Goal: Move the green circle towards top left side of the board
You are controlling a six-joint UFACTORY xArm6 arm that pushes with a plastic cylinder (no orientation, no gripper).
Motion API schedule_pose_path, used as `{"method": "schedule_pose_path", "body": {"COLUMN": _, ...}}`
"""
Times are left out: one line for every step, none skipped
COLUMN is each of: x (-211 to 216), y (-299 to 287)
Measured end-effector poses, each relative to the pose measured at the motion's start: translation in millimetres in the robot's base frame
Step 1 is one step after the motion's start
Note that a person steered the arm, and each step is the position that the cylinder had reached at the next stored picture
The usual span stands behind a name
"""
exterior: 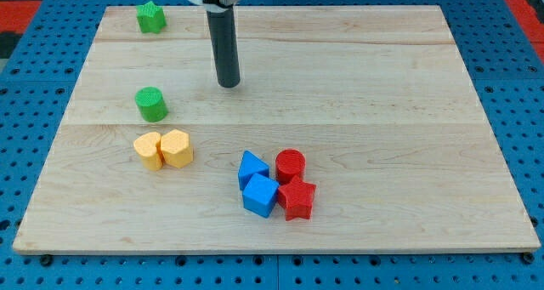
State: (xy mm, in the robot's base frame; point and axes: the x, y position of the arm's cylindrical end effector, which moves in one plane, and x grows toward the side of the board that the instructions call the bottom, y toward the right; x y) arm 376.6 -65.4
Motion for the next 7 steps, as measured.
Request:
{"method": "schedule_pose_path", "body": {"x": 26.6, "y": -7.1}}
{"method": "schedule_pose_path", "body": {"x": 34.6, "y": -61.4}}
{"method": "schedule_pose_path", "body": {"x": 30.6, "y": -117.8}}
{"method": "schedule_pose_path", "body": {"x": 22.3, "y": -133.9}}
{"method": "schedule_pose_path", "body": {"x": 52.4, "y": -114.9}}
{"method": "schedule_pose_path", "body": {"x": 82.9, "y": -118.3}}
{"method": "schedule_pose_path", "body": {"x": 83.6, "y": -145.6}}
